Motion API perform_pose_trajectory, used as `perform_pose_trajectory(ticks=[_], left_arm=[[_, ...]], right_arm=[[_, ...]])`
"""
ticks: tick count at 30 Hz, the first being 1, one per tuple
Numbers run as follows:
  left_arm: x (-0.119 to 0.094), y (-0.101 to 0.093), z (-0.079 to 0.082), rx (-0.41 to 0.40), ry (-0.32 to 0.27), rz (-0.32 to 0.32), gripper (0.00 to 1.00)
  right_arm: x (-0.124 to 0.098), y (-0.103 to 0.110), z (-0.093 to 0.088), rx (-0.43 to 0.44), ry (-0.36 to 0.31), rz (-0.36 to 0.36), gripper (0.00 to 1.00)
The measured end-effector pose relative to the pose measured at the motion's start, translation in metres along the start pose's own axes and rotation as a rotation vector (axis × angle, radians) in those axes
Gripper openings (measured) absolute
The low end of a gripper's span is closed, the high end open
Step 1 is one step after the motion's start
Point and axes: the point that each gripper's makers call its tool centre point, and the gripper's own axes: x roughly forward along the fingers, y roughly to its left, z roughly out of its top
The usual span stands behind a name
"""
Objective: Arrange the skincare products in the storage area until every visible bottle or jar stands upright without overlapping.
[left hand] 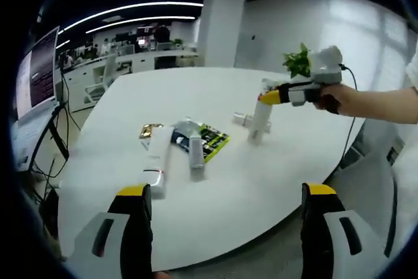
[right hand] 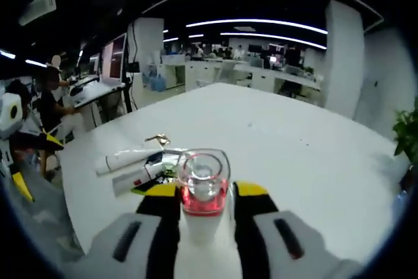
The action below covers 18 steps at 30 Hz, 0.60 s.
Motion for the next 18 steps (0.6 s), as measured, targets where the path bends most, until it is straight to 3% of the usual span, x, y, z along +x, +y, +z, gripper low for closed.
perform_pose_trajectory(ticks=[2, 11, 18], left_arm=[[0.0, 0.0, 0.0, 0.006, 0.0, -0.001, 0.93], [0.0, -0.005, -0.001, 0.03, 0.009, -0.014, 0.93], [0.0, -0.007, 0.0, 0.04, 0.011, -0.025, 0.93]], right_arm=[[0.0, 0.003, -0.001, -0.001, 0.0, -0.005, 0.27], [-0.012, -0.002, -0.007, 0.053, 0.034, -0.15, 0.26], [-0.027, -0.016, -0.016, 0.107, 0.045, -0.248, 0.26]])
